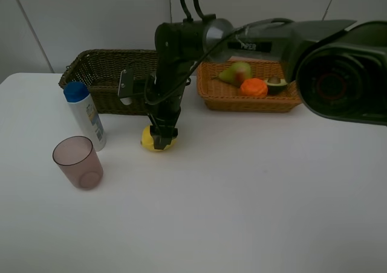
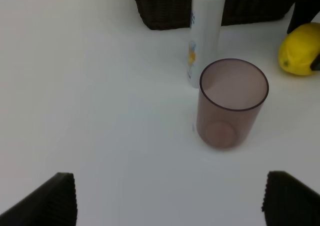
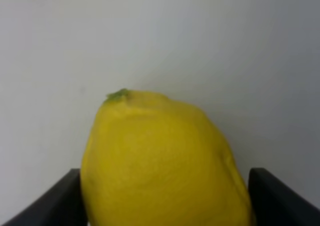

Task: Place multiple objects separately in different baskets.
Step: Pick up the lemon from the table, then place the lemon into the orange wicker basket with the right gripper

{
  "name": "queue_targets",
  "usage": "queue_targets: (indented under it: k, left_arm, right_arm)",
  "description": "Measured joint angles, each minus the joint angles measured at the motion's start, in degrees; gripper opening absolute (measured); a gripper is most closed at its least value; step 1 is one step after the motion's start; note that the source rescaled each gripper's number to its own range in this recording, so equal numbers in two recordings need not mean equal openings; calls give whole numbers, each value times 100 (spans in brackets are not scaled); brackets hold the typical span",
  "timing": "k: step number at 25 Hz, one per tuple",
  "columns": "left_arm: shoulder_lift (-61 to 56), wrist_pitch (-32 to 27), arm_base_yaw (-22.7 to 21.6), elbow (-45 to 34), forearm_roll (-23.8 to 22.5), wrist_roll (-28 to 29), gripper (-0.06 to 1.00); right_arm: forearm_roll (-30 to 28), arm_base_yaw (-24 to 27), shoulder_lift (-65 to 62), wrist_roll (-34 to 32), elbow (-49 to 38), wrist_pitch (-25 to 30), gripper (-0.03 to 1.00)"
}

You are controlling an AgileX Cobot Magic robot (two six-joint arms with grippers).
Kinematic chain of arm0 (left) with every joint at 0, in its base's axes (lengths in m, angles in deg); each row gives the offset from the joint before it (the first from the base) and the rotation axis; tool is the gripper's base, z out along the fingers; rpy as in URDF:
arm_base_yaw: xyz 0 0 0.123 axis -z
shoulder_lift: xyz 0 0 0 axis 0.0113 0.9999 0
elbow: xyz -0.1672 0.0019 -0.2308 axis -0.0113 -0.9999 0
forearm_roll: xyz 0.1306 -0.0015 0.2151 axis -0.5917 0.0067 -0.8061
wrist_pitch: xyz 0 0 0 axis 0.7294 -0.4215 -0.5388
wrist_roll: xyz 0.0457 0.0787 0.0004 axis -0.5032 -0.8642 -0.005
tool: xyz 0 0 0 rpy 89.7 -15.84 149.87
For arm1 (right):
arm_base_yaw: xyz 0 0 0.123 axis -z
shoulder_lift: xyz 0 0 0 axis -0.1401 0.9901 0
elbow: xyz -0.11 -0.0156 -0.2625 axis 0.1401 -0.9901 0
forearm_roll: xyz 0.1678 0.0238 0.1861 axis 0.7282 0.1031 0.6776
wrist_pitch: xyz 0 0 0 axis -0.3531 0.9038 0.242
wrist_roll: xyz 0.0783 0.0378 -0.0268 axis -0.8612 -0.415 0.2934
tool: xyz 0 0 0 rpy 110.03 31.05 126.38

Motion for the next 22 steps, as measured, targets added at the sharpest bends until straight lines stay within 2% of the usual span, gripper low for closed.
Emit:
queue_targets:
  k: [3,7,22]
  left_arm:
    - [0,0,0,0,0,0,100]
    - [0,0,0,0,0,0,100]
    - [0,0,0,0,0,0,100]
  right_arm:
    - [40,0,-34,5,0,105,50]
    - [155,0,-156,-13,0,535,50]
    - [284,0,-821,-108,37,861,50]
